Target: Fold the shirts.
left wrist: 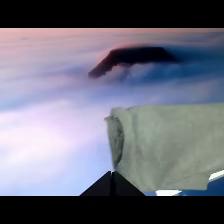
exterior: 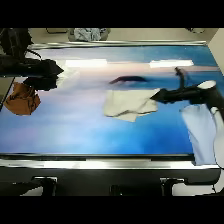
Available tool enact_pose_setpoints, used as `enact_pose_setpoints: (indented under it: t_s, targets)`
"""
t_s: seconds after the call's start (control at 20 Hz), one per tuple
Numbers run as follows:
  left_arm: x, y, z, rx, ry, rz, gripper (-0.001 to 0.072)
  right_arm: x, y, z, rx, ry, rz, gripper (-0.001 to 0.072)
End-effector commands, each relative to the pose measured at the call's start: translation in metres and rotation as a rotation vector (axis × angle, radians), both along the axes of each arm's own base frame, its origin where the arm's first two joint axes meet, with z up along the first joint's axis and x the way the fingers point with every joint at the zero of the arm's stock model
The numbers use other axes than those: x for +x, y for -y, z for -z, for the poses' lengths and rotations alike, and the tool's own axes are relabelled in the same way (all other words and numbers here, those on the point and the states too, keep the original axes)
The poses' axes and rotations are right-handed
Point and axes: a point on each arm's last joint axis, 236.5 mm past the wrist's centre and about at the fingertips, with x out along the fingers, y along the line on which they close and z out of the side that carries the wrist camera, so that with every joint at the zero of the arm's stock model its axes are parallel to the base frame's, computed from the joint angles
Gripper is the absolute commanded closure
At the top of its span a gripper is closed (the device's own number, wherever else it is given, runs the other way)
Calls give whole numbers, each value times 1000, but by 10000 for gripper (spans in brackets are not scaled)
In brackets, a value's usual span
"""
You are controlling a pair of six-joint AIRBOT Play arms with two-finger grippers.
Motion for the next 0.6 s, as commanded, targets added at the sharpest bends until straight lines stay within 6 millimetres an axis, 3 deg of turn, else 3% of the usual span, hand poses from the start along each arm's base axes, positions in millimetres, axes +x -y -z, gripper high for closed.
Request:
enact_pose_setpoints:
  t_s: [0.0, 0.15, 0.3, 0.55]
  targets:
    - [-2, 0, 15, 10, -32, 6, 679, -4, 77, -74, -83, 53, 95, 653]
    - [-4, 0, 25, 23, -46, 19, 679, -14, 150, -116, -112, 84, 241, 653]
    - [-5, 0, 30, 24, -59, 20, 679, -26, 212, -145, -142, 121, 396, 653]
    - [-5, 0, 30, 23, -59, 19, 679, -56, 285, -166, -165, 141, 590, 653]
